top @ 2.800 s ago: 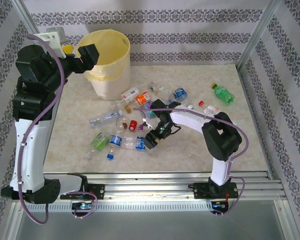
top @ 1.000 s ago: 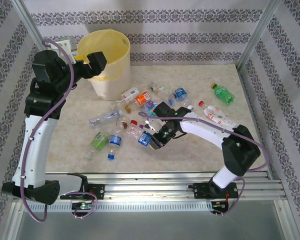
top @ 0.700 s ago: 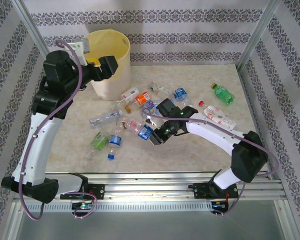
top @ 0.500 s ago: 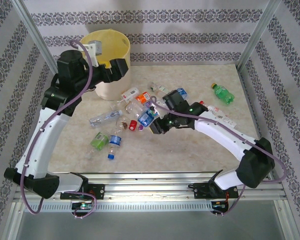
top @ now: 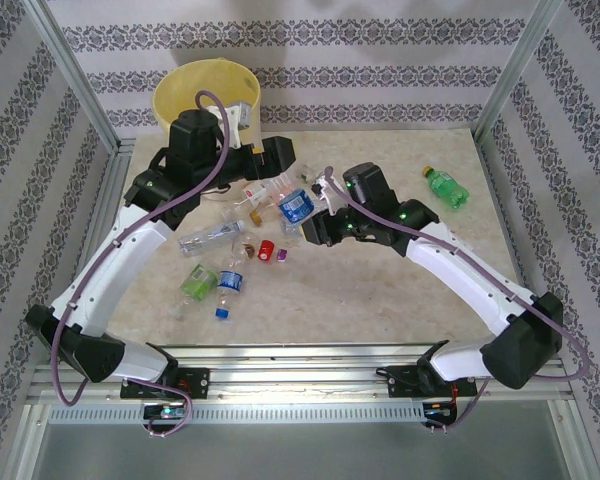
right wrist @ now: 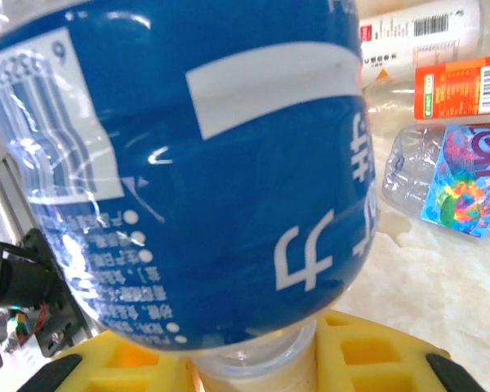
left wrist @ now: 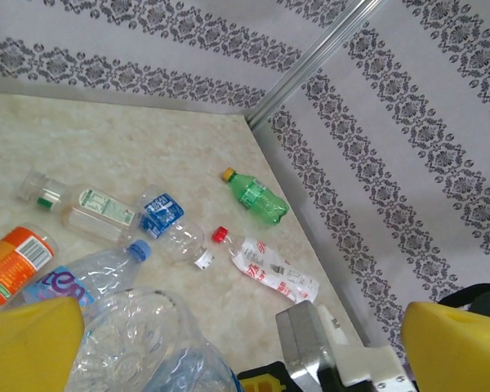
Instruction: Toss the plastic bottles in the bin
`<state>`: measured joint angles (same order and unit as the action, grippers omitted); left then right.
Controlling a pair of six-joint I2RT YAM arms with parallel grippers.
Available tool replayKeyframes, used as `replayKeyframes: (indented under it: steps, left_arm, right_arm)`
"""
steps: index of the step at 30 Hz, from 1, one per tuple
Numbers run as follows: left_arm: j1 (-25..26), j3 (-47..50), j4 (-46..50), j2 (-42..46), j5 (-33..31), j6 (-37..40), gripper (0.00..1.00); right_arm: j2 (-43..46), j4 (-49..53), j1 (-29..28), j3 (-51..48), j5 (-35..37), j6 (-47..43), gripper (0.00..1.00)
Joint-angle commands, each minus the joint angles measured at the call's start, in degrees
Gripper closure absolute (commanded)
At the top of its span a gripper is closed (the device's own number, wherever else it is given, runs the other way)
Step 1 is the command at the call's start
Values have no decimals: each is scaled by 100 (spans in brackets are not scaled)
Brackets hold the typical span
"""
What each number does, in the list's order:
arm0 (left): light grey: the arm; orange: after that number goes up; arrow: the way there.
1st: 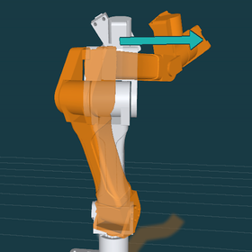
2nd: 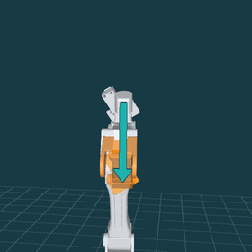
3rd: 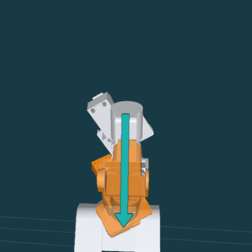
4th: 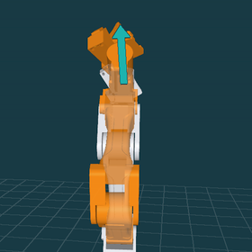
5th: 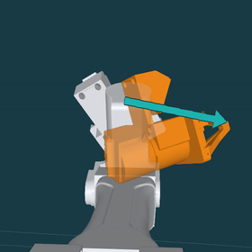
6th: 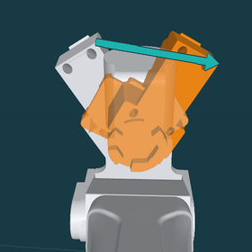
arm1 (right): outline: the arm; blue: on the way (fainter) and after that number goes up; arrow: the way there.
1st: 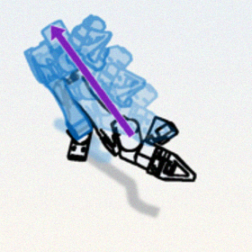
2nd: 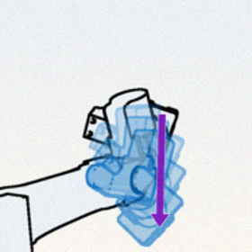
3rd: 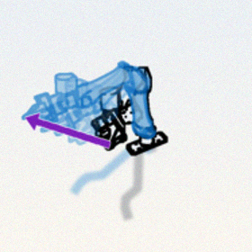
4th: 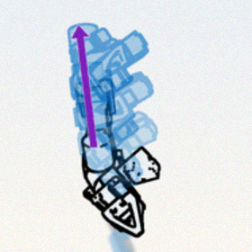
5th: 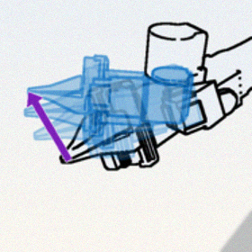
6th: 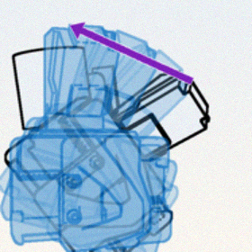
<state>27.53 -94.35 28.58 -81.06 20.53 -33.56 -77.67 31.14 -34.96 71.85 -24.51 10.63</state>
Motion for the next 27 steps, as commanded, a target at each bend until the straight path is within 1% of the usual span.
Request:
replayKeyframes:
  steps: [1,9,14,19,23,27]
  left_arm:
    - [129,72,-359,-24,11,-215,0]
    - [191,461,-615,-22,-93,-555,0]
    - [205,544,-686,-103,-102,-769,0]
    - [203,571,-748,-199,-58,-887,2]
    - [200,577,-684,-236,-161,-903,3]
    - [206,558,-686,-304,-217,-958,8]
  right_arm:
    - [221,-230,76,30,-111,167,90]
    - [466,-524,107,-118,-176,347,90]
    - [659,-695,105,-270,-210,437,90]
    - [835,-937,105,-453,-262,582,90]
    - [909,-978,103,-512,-291,608,90]
    - [929,-1055,99,-547,-422,647,90]
